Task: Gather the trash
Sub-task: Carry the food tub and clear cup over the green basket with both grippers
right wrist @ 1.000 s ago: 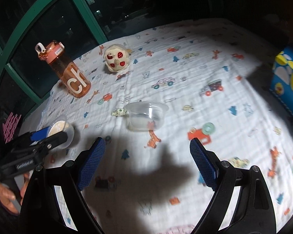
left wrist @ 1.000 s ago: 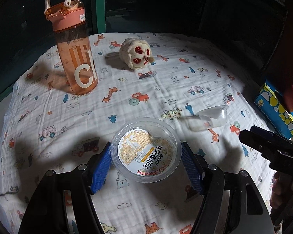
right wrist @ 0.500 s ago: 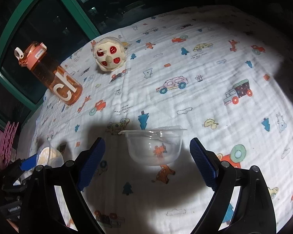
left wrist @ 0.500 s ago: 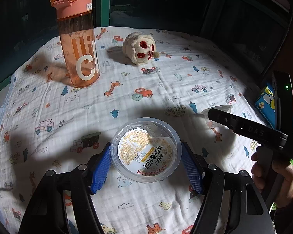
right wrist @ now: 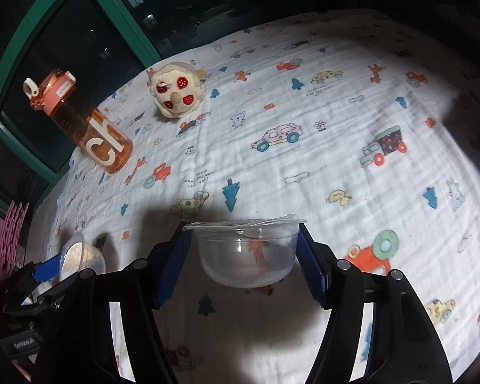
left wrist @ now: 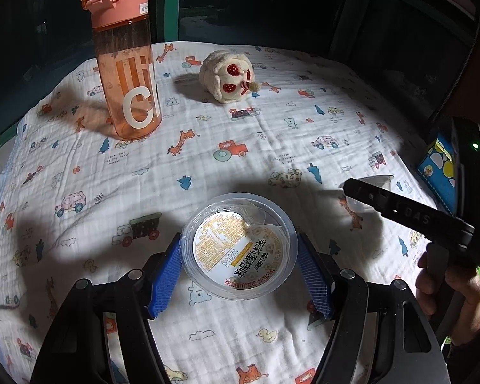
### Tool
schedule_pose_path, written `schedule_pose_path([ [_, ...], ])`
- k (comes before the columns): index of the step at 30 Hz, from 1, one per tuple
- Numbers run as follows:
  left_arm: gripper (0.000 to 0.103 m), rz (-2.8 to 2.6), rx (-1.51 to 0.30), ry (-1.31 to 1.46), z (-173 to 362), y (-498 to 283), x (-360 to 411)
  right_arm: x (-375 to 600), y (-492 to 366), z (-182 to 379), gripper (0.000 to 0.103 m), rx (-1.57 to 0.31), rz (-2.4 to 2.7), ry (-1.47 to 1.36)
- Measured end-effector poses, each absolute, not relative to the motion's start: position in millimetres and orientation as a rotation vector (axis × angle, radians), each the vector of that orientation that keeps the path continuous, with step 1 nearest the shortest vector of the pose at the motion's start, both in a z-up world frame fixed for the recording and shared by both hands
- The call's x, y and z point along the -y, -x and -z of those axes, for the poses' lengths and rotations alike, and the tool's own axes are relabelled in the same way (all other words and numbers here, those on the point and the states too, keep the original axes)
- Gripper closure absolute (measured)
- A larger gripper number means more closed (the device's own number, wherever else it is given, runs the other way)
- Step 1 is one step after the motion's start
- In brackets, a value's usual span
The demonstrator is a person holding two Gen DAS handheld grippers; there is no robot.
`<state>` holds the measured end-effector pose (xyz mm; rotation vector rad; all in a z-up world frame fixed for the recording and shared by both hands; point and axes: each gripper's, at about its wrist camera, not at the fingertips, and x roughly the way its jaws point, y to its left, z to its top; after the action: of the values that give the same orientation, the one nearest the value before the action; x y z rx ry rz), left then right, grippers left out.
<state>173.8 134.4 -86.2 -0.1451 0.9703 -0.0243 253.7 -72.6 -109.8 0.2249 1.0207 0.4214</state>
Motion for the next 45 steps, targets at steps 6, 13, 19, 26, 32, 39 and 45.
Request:
schedule_pose_path([
  [6,0.036,0.051,-0.954,0.14,77,-164,-118,90,-218,89,0.038,-0.972,-0.405,-0.17],
  [13,0.036,0.1,-0.933,0.128,64,-148,-90,115,-169,70,0.038,-0.937,-0.356,-0.136],
  [19,0.036,0.159,-0.917,0.115,53,-134,-58,144,-127,54,0.038,-0.909,-0.306,-0.133],
  [26,0.036,0.252,-0.907,0.082,43,-115,-7,185,-76,35,0.038,-0.86,-0.221,-0.138],
  [32,0.036,0.338,-0.894,0.048,35,-99,40,225,-41,25,0.038,-0.843,-0.14,-0.165],
  [39,0.036,0.431,-0.895,-0.007,29,-87,92,276,-8,24,0.038,-0.83,-0.033,-0.208],
  [45,0.036,0.498,-0.896,-0.046,24,-79,133,322,13,24,0.038,-0.826,0.063,-0.216],
])
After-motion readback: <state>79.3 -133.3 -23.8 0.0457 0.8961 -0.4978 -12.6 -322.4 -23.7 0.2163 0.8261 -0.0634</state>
